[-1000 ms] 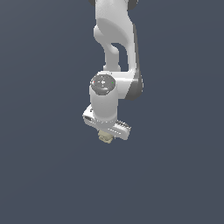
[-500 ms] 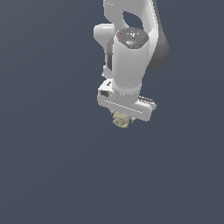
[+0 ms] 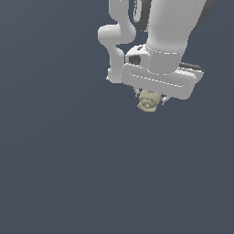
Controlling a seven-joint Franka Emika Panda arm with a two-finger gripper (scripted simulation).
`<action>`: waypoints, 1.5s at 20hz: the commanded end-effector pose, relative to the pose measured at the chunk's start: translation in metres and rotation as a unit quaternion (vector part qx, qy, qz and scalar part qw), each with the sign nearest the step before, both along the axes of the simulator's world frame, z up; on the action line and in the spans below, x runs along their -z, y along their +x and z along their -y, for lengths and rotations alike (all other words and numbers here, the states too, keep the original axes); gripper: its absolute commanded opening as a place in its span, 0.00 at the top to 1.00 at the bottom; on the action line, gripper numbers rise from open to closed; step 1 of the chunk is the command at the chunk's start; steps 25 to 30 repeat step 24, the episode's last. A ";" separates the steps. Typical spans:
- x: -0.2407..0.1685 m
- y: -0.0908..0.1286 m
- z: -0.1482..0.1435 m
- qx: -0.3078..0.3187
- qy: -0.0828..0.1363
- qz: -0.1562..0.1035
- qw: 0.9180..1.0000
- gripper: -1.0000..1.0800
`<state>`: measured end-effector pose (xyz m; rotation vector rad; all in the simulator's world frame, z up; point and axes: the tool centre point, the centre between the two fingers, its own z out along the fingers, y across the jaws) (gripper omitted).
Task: Pick up the object and move it to a goal position.
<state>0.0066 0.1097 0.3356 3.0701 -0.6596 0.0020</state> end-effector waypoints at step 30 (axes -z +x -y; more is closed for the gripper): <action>-0.127 -0.017 -0.084 0.000 0.001 0.000 1.000 1.00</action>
